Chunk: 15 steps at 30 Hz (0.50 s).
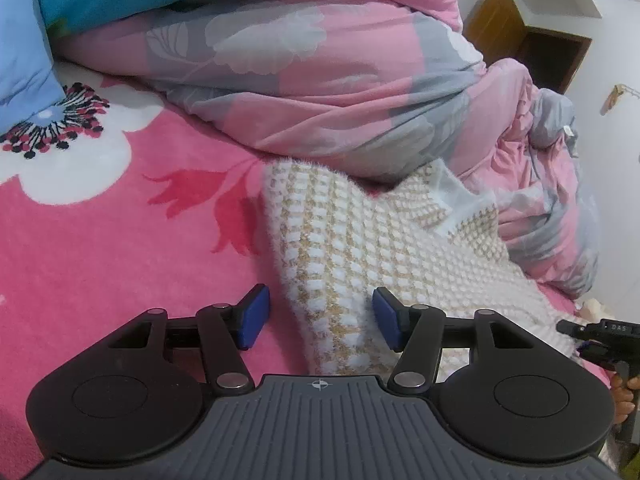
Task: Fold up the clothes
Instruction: 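Carry the sleeve with the right gripper across the cardigan front, then open the right gripper to lay the sleeve on the cardigan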
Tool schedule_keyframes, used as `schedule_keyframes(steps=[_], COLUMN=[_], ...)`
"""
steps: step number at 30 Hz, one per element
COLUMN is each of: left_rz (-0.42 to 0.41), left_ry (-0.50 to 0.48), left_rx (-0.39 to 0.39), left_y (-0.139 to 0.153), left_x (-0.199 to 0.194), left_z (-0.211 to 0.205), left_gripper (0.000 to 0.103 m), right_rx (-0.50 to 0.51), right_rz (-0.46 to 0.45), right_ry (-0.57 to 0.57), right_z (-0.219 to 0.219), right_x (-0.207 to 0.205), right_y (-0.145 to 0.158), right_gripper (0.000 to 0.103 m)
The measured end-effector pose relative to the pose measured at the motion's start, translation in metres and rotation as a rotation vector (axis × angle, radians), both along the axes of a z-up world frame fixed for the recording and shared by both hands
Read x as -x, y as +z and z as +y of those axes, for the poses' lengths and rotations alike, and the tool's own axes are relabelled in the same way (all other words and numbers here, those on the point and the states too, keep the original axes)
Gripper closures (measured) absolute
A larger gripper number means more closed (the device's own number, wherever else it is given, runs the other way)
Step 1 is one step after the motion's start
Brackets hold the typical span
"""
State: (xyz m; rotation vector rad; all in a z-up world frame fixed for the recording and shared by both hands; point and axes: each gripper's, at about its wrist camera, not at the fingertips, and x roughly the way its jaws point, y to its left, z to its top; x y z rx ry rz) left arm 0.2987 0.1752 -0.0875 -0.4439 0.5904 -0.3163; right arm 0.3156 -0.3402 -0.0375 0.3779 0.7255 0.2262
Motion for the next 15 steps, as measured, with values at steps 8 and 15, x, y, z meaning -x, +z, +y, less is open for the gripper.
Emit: schedule_keyframes(steps=[8,15], left_rz=[0.019,0.022], left_ry=[0.01,0.018], left_rx=[0.013,0.062], left_y=[0.001,0.005], left_x=[-0.001,0.0], left_z=[0.001,0.01], left_gripper=[0.044,0.043], right_rx=[0.002,0.001], right_rz=[-0.021,-0.116], right_ry=[-0.052,-0.196], right_z=[-0.013,-0.026], right_x=[0.004,0.032], right_y=[0.004,0.041], right_gripper=[0.077,0.072])
